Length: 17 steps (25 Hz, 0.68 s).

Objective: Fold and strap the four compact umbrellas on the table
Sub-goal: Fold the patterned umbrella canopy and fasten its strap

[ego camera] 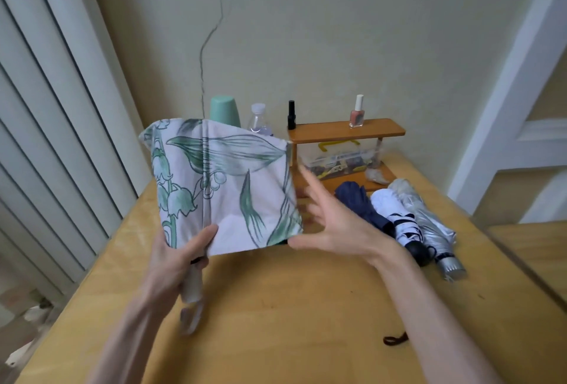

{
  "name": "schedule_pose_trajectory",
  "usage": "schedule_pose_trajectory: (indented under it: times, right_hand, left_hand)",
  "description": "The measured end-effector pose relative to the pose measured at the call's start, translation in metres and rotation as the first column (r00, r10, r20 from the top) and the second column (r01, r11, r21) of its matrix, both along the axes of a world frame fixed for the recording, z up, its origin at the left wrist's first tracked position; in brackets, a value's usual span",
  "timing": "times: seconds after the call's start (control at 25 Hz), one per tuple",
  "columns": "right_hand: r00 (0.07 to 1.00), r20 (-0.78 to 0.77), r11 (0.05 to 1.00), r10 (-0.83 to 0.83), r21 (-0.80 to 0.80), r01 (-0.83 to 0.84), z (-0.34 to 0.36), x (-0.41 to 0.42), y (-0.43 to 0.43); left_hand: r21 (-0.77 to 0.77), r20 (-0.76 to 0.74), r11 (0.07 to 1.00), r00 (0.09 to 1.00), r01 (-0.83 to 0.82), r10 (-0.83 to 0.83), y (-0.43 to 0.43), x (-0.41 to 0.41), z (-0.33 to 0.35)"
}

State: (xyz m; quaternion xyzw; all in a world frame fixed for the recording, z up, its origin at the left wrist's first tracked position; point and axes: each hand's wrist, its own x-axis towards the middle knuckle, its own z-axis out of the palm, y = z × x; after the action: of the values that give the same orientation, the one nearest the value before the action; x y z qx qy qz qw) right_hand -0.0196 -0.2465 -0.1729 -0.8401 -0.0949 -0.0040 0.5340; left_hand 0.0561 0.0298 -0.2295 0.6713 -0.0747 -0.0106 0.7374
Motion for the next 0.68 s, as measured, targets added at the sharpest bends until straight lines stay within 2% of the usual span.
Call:
schedule_pose_trajectory:
  times: [0.04, 0.12, 0.28, 0.4, 0.48, 0.56, 0.68]
  right_hand:
    - [1.0, 0.023, 0.994, 0.006, 0.112, -0.008, 0.008, -0.003, -0.002]
    - [0.989, 0.106, 0.974, -0.106, 0.213, 0.082, 0.022, -0.004, -0.001]
    - [0.928, 0.327, 0.98, -0.179, 0.141, 0.14, 0.022, 0.013, 0.003]
    - [0.971, 0.224, 0.992, -0.09, -0.063, 0.106, 0.025, 0.013, -0.005]
    - [0.985, 0.13, 0.967, -0.113, -0.215, 0.14, 0.031, 0.008, -0.014]
    - [0.981, 0.131, 0.962, -0.142, -0.213, 0.168, 0.037, 0.001, -0.024]
    - [0.993, 0.112, 0.994, -0.023, -0.101, 0.034, 0.041, -0.007, -0.031]
  left_hand:
    - [0.056, 0.031, 0.998, 0.999, 0.04, -0.042, 0.008, 0.003, 0.003]
    - [0.158, 0.05, 0.983, 0.994, 0.09, -0.099, 0.016, 0.005, 0.011]
    - [0.275, 0.049, 0.943, 0.977, 0.186, -0.207, 0.012, 0.0, 0.016]
    - [0.293, 0.038, 0.937, 0.977, 0.19, -0.21, 0.013, -0.002, 0.016]
    - [0.299, 0.032, 0.937, 0.979, 0.182, -0.2, 0.02, -0.001, 0.019]
    - [0.313, 0.02, 0.934, 0.982, 0.172, -0.188, 0.029, 0.0, 0.021]
    - [0.319, 0.022, 0.937, 0.987, 0.143, -0.158, 0.036, 0.004, 0.019]
